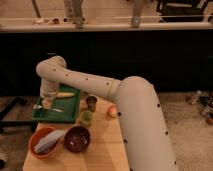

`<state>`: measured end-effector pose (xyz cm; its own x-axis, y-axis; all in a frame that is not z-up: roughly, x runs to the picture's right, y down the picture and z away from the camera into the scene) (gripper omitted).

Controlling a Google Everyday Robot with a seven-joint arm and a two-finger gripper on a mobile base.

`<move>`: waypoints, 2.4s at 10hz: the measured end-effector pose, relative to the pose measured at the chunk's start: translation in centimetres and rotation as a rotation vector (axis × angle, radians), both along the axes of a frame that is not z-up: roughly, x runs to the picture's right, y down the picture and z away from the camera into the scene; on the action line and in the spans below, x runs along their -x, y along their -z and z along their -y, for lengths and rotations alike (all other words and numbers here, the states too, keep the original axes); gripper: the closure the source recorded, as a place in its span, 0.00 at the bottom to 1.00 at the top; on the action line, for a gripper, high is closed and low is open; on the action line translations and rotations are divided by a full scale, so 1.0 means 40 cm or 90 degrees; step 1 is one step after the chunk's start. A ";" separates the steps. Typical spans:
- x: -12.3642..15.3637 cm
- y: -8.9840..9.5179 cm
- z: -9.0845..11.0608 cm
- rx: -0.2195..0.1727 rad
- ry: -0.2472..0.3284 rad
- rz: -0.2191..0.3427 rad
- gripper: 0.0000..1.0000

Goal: Place fork in tray

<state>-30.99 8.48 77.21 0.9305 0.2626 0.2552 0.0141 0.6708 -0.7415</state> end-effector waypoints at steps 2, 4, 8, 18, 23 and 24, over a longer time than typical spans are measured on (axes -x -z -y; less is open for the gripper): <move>-0.005 -0.028 0.004 0.009 -0.008 -0.003 0.80; -0.002 -0.052 0.008 0.018 -0.015 -0.003 0.80; 0.003 -0.106 0.004 0.037 -0.028 -0.003 0.80; -0.045 -0.204 -0.006 0.070 -0.062 -0.036 0.80; -0.053 -0.210 -0.005 0.071 -0.063 -0.042 0.58; -0.054 -0.210 -0.004 0.071 -0.063 -0.042 0.49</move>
<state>-28.83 8.65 85.61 0.9125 0.3772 0.1581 -0.0993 0.5793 -0.8090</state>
